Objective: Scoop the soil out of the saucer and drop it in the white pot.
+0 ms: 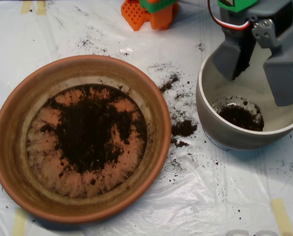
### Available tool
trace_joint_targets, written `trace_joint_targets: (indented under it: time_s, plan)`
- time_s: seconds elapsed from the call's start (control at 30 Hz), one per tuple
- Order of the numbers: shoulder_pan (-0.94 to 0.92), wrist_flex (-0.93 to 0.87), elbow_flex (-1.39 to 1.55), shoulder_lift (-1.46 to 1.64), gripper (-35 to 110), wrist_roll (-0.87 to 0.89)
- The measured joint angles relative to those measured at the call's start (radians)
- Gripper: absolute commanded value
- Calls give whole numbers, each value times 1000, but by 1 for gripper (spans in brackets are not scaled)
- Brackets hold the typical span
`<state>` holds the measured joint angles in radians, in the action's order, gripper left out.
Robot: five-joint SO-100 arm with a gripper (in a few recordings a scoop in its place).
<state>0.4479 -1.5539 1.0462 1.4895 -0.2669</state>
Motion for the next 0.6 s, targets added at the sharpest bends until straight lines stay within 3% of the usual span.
trace_joint_targets:
  time_s: [0.17, 0.6]
  plan:
    - [-8, 0, 31, 15, 42, -21]
    - [-23, -41, 95, 112, 42, 9]
